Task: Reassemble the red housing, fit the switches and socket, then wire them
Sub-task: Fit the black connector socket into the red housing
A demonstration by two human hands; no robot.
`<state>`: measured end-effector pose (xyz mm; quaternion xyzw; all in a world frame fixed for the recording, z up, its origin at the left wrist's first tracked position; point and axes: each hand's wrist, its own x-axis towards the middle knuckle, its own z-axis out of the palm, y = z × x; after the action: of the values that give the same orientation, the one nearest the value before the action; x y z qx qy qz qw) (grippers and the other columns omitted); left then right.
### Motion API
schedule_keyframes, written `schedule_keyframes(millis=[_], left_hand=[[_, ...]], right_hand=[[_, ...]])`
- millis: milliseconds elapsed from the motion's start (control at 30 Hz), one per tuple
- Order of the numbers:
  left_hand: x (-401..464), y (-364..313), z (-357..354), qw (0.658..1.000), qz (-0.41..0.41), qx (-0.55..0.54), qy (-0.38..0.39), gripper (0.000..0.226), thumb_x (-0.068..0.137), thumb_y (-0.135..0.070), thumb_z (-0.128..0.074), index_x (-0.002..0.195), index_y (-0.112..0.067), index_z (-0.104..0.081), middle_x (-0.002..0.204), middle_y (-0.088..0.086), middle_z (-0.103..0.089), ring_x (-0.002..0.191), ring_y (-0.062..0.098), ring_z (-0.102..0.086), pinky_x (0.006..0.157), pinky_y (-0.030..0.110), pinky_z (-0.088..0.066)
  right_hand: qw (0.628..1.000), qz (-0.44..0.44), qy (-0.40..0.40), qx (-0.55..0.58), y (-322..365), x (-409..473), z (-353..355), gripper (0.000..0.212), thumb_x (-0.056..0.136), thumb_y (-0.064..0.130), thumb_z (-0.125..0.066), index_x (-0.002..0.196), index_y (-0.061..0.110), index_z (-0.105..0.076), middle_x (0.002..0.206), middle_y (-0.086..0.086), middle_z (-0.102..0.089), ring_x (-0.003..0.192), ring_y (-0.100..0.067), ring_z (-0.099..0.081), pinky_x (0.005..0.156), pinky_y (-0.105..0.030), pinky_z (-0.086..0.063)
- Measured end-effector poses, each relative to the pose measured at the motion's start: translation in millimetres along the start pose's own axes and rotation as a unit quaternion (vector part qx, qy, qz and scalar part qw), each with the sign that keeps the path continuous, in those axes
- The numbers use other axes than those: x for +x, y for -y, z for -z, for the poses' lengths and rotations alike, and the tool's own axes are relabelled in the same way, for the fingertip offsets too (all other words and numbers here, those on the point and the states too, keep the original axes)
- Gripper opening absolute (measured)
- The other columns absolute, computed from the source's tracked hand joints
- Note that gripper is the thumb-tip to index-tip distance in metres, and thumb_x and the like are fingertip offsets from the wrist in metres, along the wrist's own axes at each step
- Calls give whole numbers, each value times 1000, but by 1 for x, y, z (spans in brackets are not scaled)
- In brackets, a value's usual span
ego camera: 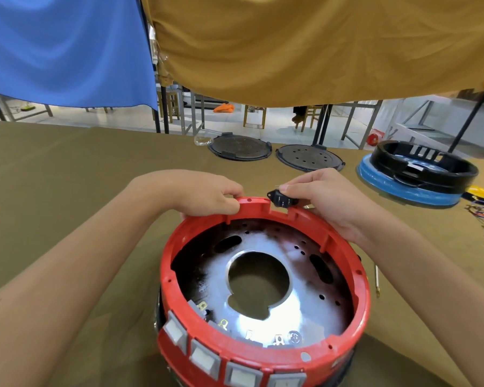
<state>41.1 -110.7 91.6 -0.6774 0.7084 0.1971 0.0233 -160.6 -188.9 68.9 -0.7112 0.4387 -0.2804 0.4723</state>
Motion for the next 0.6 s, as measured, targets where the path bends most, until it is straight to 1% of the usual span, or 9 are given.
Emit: schedule_keyframes(millis=[100,167,267,300,367,400,467,533,600], left_hand=[[0,0,0,1000,-1,-3,2,16,99,-29,-40,88,-32,-51,89,-2,-57,89,27,-62,86,52,-55],[-1,0,0,1000,-4,-3,2,16,99,-31,-40,89,-33,-51,94,-1,-58,92,28,-63,86,52,-55],[1,1,-2,1000,-9,-4,1,18,100,-32,-38,88,-32,-51,98,1,-59,95,28,-62,87,50,-55],[3,2,-3,1000,-10,-5,-2,18,101,-34,-39,87,-32,-51,97,0,-59,94,26,-62,87,49,-54],[6,3,-5,1000,-17,4,-19,21,101,-38,-42,83,-30,-49,89,-4,-57,83,17,-58,82,41,-53],[7,3,-6,999,-23,11,-30,25,101,-40,-43,80,-29,-47,84,-6,-55,76,13,-54,76,35,-48],[10,4,-8,998,-41,18,-50,29,102,-41,-44,77,-28,-45,79,-7,-52,70,10,-48,69,32,-40],[12,4,-10,996,-58,19,-63,25,102,-41,-45,82,-27,-48,82,-7,-54,73,10,-49,73,33,-41],[14,5,-11,994,-74,9,-75,14,101,-40,-47,93,-30,-52,86,-11,-59,78,8,-53,78,33,-44]], right_hand=[[999,-26,15,30,0,0,2,11,87,20,-71,83,15,-80,87,-7,-77,85,-29,-73,79,-47,-61],[996,-54,28,68,0,0,3,13,88,17,-70,89,9,-79,91,-13,-77,82,-28,-70,78,-45,-61],[987,-99,43,122,0,0,4,19,90,17,-66,101,4,-75,87,-12,-77,74,-19,-65,68,-34,-57],[981,-114,48,146,0,0,4,20,91,16,-64,104,3,-73,85,-10,-77,70,-18,-63,68,-33,-55],[972,-137,56,182,1,1,5,21,92,14,-63,107,3,-71,85,-10,-76,67,-18,-62,70,-32,-53],[970,-144,58,189,1,1,6,21,92,14,-63,108,2,-71,85,-10,-76,67,-18,-63,72,-33,-54],[970,-144,59,187,1,1,5,21,92,15,-63,108,3,-71,88,-10,-77,70,-18,-64,74,-33,-54],[974,-135,54,176,1,1,4,20,92,15,-63,106,3,-71,88,-9,-77,73,-19,-63,74,-34,-54],[978,-125,44,159,1,0,3,19,92,16,-63,104,4,-72,86,-8,-77,75,-19,-63,73,-34,-55]])
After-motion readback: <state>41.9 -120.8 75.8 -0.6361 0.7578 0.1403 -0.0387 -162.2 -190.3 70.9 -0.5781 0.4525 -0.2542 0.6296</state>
